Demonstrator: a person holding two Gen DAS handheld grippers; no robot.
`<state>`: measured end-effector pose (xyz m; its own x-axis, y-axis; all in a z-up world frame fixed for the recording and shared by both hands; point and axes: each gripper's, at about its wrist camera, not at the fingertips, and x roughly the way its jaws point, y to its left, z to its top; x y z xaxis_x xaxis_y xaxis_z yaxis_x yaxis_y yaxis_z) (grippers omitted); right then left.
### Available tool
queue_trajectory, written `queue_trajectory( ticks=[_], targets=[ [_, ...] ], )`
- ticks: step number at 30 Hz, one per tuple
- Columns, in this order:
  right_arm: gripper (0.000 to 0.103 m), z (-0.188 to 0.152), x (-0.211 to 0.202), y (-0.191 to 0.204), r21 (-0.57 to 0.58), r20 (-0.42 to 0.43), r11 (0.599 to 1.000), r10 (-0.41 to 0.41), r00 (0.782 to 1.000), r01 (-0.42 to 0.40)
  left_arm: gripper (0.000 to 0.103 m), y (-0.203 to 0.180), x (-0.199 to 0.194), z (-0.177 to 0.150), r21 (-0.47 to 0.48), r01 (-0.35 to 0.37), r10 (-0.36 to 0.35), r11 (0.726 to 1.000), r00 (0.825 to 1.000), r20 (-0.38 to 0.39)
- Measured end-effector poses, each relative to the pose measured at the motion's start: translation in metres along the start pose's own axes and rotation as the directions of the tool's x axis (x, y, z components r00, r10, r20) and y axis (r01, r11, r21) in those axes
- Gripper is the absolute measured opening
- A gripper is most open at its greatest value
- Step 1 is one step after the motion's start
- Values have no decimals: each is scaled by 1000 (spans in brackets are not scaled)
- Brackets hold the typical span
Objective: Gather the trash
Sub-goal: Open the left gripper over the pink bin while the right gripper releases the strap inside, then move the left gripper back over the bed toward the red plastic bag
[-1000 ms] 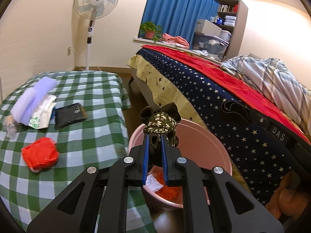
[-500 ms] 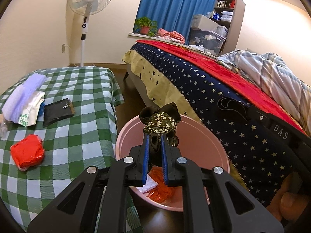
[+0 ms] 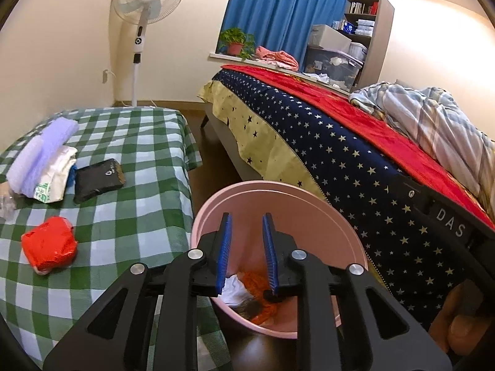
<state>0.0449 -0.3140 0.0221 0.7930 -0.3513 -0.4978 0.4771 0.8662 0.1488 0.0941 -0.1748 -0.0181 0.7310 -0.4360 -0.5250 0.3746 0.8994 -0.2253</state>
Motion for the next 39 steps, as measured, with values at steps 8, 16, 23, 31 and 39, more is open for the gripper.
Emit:
queue_trajectory(
  ticks=[8,16,23,31,39],
  targets=[
    [40,1,-12,5,-10,11,1000,27,1000,-27,21,9,-18,4,-4,-21,21,1000,999,31],
    [40,-3,-22,24,-58,21,996,62,998,-61,21,30,-38,7,-21,-58,59,998,997,59],
    [40,-6,-27,40,-81,20,993,91,996,-89,21,51,-50,10,-51,-88,92,995,993,76],
    [40,-10,-28,60,-102,13,988,120,993,-118,21,64,-58,10,-67,-107,113,992,990,85],
    [40,-15,-25,79,-120,2,980,158,987,-157,21,82,-64,9,-88,-136,144,987,985,93]
  ],
)
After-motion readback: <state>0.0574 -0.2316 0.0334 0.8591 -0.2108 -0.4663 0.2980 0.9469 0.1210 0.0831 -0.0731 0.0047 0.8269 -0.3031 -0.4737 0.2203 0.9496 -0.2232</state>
